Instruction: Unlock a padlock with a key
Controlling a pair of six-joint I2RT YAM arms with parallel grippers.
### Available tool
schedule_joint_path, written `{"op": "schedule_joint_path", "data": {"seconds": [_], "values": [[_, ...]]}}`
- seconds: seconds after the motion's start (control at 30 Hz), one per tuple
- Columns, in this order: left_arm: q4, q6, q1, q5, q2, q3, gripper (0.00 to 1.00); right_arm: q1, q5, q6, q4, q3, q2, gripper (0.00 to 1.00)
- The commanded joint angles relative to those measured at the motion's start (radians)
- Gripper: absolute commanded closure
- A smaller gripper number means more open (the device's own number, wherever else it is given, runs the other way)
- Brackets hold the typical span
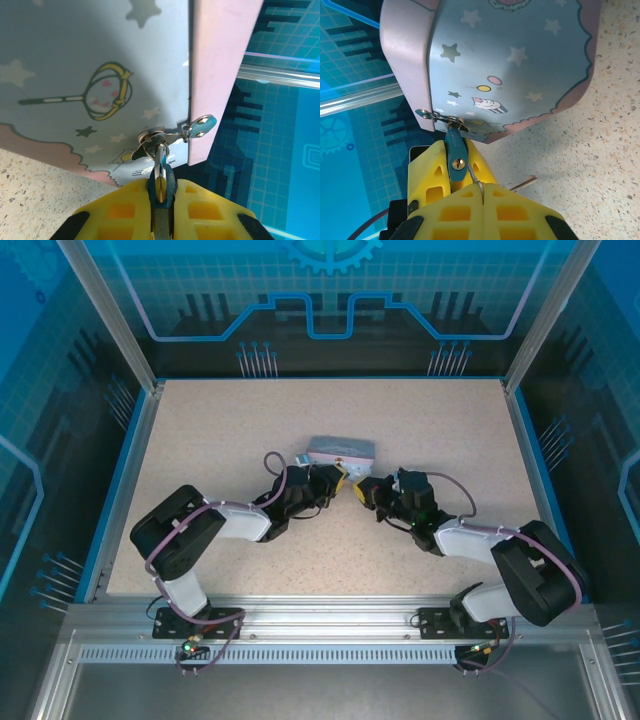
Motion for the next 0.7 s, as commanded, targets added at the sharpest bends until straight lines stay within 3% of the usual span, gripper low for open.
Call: {"op": "schedule_joint_path", "data": {"seconds": [0.0,0.67], "values": [[0.077,-0.015,-0.007,-0.020,0.007,-0.009,1.00,0.016,0.012,0.000,0.034,0.036,0.009,1.00],[0.096,-0.020,-0.007,-0.018,0.017,-0.005,1.00,0.016,0.007,-0.009,0.049,0.051,0.049,1.00]]}}
